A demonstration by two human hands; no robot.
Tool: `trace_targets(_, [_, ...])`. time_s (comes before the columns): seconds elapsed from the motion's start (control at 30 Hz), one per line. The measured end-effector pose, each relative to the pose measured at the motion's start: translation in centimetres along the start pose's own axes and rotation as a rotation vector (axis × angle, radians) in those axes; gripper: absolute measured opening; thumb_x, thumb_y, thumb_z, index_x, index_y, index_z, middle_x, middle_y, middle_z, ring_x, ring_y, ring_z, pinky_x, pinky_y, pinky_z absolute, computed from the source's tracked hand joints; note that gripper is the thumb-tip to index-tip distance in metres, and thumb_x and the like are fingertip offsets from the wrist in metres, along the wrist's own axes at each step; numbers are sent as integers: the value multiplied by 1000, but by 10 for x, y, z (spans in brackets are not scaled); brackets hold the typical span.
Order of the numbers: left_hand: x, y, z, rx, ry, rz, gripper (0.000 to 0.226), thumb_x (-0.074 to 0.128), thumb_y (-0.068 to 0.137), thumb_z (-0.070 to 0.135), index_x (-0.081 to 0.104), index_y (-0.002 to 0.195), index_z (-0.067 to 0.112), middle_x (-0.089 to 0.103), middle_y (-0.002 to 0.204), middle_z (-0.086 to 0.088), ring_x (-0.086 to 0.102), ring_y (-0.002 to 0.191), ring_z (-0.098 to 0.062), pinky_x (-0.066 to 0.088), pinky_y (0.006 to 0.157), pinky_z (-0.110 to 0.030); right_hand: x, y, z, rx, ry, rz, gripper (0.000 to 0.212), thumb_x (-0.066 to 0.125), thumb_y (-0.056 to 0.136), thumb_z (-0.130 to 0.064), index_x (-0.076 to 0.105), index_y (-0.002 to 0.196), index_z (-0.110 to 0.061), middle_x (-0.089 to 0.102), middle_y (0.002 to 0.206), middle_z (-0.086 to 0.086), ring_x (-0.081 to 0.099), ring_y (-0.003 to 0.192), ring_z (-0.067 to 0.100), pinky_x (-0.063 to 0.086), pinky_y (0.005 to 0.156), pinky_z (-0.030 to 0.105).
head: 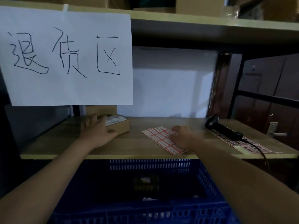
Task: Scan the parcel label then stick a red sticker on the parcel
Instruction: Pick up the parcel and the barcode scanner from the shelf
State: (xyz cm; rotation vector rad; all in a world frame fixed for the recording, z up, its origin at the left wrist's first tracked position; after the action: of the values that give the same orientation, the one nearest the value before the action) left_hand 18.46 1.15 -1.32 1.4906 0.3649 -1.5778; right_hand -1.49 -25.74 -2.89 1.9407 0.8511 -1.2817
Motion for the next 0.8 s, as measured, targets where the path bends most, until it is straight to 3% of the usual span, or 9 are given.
trace_targets(0.07, [1, 4, -17, -73, -35, -18, 95, 44, 65, 75, 17, 147, 35, 8, 157, -7, 8, 141, -37, 18, 112, -53, 4, 7, 3, 4, -40, 3, 33, 48, 95, -42, 63, 115, -20, 59, 82, -8, 57, 67, 6, 40, 49, 22])
trace_targets(0.1, [3, 5, -25, -97, -65, -47, 97, 47, 65, 74, 16, 148, 34, 9, 157, -6, 9, 141, -36, 20, 111, -52, 6, 9, 3, 4, -50, -2, 34, 47, 95, -43, 64, 112, -19, 61, 84, -6, 60, 70, 8, 42, 51, 23])
trace_targets(0.2, [8, 11, -35, -77, -205, -123, 87, 63, 72, 57, 26, 145, 30, 32, 145, -7, 35, 128, -31, 40, 98, -43, 13, 15, 3, -16, -120, -33, 43, 39, 96, -47, 63, 115, -17, 60, 111, 8, 57, 94, 19, 48, 80, 34])
trace_targets(0.3, [0, 11, -28, 11, -285, -51, 73, 77, 71, 42, 42, 134, 29, 43, 123, -7, 45, 104, -20, 40, 78, -30, 15, 18, 1, -39, -100, -32, 42, 40, 96, -45, 64, 116, -17, 57, 119, 14, 49, 98, 20, 42, 82, 34])
trace_targets(0.4, [-4, 1, -19, 35, -338, 89, 81, 82, 66, 47, 41, 134, 33, 35, 123, -3, 45, 106, -21, 39, 87, -31, 12, 18, 2, -39, 11, 31, 33, 49, 94, -41, 65, 112, -20, 57, 119, 11, 56, 100, 23, 49, 83, 36])
trace_targets(0.5, [-8, -10, 2, 64, -380, 259, 86, 83, 67, 45, 37, 139, 30, 29, 131, -2, 43, 119, -25, 37, 100, -36, 11, 17, 2, -49, 40, 71, 22, 53, 92, -38, 67, 100, -23, 64, 110, 7, 59, 91, 21, 49, 73, 32])
trace_targets(0.6, [-5, -20, 33, 132, -424, 328, 86, 84, 66, 42, 39, 138, 26, 29, 132, -3, 40, 122, -24, 35, 101, -33, 9, 14, 1, -77, 51, 116, 17, 54, 91, -37, 66, 91, -24, 67, 106, 7, 62, 93, 24, 49, 75, 34])
trace_targets(0.73, [3, -27, 67, 137, -513, 363, 84, 85, 67, 37, 40, 137, 24, 31, 134, -7, 39, 123, -25, 34, 98, -32, 11, 9, -7, -170, 37, 96, 36, 52, 91, -41, 67, 119, -25, 68, 114, 9, 61, 101, 27, 51, 85, 37])
trace_targets(0.8, [6, -28, 79, 136, -528, 350, 83, 84, 68, 37, 40, 137, 24, 30, 135, -6, 39, 123, -25, 35, 98, -33, 12, 9, -10, -204, 40, 83, 35, 50, 92, -41, 68, 120, -30, 71, 110, 7, 63, 94, 24, 53, 81, 36])
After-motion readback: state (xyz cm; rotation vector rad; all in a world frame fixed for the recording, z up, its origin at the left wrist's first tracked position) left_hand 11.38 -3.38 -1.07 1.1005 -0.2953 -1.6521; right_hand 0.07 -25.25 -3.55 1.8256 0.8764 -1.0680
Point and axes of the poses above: each hand's wrist, its own y-axis towards the middle knuckle, its own x-axis out of the palm, z = x × y, the point moved 8 cm from there along y, towards the middle knuckle
